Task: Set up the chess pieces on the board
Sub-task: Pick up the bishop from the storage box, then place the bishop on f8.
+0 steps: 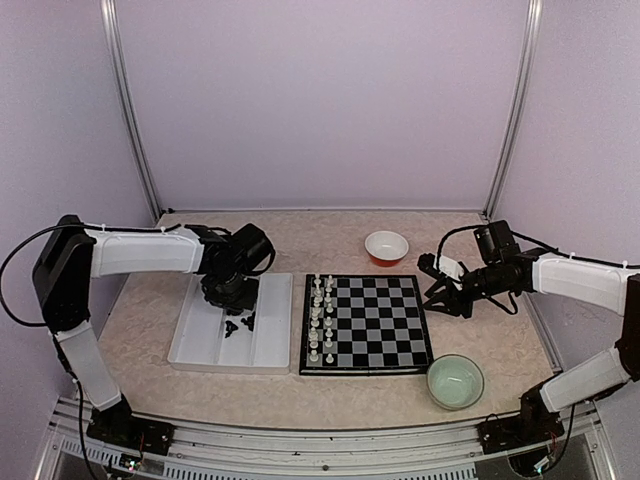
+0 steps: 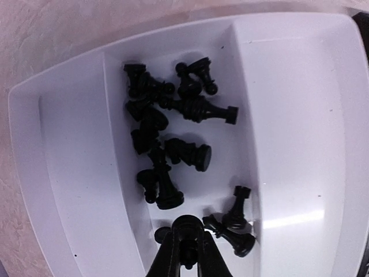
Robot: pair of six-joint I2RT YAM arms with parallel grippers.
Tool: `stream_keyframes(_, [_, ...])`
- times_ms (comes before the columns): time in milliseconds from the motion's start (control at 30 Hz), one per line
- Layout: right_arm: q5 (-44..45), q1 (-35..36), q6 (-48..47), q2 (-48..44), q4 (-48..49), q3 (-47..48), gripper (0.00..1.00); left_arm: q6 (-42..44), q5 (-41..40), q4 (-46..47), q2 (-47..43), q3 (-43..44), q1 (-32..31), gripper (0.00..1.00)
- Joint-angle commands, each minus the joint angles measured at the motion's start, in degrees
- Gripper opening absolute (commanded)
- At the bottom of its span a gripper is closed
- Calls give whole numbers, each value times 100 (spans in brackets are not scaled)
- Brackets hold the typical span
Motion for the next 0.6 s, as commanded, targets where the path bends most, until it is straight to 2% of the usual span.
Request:
stream_keyframes(0, [-43, 39, 4, 31, -87, -58, 31, -79, -293, -816, -203, 779, -291, 9])
stream_keyframes(267, [134, -12, 115, -168, -90, -31, 31, 243, -112, -1140, 114, 2269, -1082, 6])
stream_keyframes(433, [621, -400, 448, -295, 201, -65, 30, 617, 18, -1221, 941, 3561, -1648, 6])
stream_keyframes(567, [531, -902, 659, -145, 166, 55, 30, 896, 212, -1155, 1701, 4514, -2005, 5])
